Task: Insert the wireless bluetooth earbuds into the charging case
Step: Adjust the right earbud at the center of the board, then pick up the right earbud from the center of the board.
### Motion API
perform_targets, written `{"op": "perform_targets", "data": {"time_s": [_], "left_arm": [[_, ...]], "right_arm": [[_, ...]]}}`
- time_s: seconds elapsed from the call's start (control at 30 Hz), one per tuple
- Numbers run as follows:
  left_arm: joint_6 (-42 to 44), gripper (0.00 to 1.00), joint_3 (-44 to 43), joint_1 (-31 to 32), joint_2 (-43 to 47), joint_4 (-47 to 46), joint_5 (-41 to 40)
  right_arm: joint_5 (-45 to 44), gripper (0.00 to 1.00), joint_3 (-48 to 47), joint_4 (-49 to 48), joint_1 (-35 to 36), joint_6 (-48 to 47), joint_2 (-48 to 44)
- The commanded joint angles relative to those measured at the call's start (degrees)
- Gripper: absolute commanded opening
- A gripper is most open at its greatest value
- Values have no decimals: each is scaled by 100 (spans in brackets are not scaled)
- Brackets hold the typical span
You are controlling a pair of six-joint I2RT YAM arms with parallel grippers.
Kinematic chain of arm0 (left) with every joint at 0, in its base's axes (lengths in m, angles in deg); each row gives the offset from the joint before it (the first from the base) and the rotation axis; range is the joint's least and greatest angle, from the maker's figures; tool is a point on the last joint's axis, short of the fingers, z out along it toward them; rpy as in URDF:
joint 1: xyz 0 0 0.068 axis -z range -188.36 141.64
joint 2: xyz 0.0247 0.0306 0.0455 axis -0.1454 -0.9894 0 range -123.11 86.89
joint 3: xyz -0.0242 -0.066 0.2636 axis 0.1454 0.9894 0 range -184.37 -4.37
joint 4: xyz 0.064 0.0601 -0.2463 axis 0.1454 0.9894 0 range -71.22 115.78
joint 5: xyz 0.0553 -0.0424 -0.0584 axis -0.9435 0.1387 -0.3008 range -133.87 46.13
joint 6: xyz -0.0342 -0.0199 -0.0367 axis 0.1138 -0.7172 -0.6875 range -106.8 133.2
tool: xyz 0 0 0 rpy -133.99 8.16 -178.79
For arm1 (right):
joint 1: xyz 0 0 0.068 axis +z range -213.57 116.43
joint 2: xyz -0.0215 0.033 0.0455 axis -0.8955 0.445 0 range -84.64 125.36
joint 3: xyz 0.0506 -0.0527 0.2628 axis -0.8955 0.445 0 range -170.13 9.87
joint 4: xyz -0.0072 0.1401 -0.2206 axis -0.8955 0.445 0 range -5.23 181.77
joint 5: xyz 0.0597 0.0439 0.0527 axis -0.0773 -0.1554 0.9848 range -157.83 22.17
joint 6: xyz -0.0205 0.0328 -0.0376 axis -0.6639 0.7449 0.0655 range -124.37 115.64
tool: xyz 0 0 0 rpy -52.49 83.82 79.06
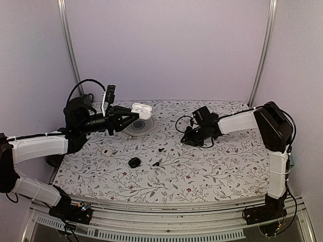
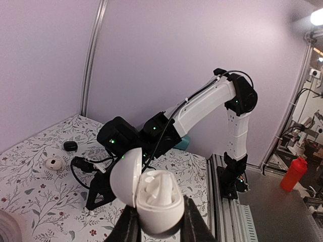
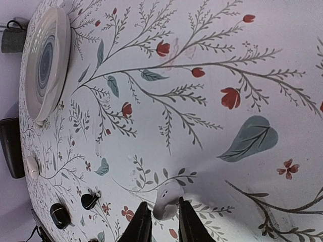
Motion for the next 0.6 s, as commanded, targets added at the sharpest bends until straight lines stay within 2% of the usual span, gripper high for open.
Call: {"op": "perform_targets", "data": {"time_s": [0.0, 0.17, 0.37, 0.57], "left_arm": [[31, 0, 106, -93, 147, -103, 10], [28, 0, 116, -98, 147, -111, 16], [34, 0, 135, -118, 191, -102, 8], [38, 0, 103, -142, 158, -104, 24]], "right_arm": [[-103, 20, -168, 74, 19, -30, 112], [-163, 20, -329, 262, 30, -133, 199], [-628, 21, -479, 523, 140, -307, 29], [-1359, 21, -1277, 1276, 622, -828, 148]]}}
